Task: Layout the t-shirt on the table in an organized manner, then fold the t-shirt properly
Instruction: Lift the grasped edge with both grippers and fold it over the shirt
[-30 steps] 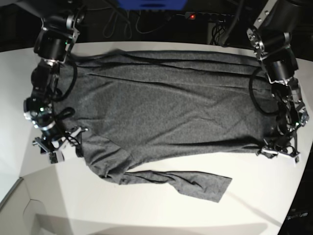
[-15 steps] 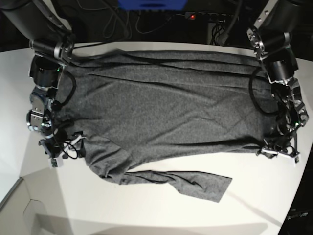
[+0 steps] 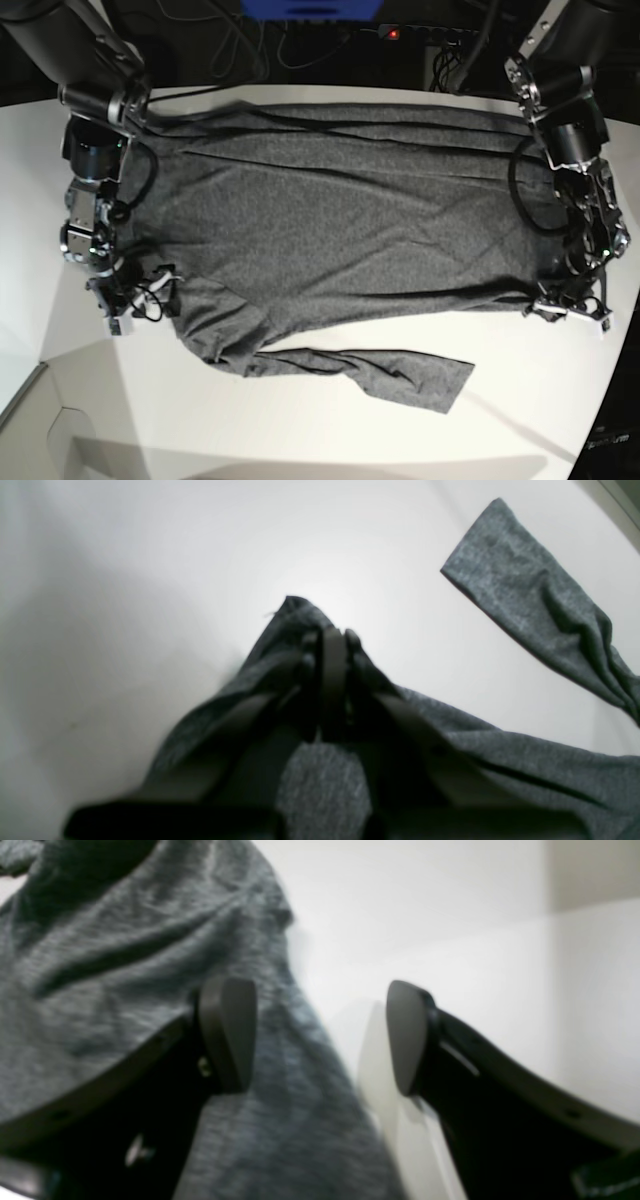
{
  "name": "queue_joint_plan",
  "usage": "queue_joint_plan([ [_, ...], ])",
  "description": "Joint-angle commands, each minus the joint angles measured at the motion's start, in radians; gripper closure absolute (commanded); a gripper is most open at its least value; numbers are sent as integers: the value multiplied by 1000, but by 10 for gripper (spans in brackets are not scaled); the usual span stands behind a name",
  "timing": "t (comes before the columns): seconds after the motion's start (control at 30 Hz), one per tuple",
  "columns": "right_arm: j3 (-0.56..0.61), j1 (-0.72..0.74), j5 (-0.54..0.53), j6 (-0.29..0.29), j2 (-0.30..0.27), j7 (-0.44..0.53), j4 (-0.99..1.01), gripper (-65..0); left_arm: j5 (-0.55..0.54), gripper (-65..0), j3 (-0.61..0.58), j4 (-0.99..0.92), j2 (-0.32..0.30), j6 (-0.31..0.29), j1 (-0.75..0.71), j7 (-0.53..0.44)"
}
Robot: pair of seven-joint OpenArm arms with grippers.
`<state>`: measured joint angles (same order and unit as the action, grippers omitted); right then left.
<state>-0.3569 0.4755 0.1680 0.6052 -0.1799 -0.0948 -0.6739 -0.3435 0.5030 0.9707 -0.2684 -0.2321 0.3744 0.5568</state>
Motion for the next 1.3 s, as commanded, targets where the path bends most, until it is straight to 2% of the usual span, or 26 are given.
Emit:
queue_joint_plan([
  [0.0,2,25,-12,3,-2,10,-11,-395,-10,-1,0,15,-16,-6,27,-24],
  [0.1,2,25,-12,3,3,10,-11,-303,-10,-1,0,15,-16,-6,27,-24],
  [0.3,2,25,-12,3,20,10,-17,0,-9,-1,0,15,-16,-6,28,-24],
  [0.47,-8,13,-15,6,20,-1,-83,0,-12,-1,0,14,-16,-6,28,-24],
  [0.7,-9,-145,-17,8,39,-4,-435,0,-15,-1,4,27,-16,-13,28,-17],
  [0.93,-9,-274,-20,8,47,-50,-636,0,-171,-1,7,43,-45,-14,18,72],
  [1.27,-9,-504,-130,8,58,-50,-920,0,-277,-1,9,296,-56,-8,-167,78],
])
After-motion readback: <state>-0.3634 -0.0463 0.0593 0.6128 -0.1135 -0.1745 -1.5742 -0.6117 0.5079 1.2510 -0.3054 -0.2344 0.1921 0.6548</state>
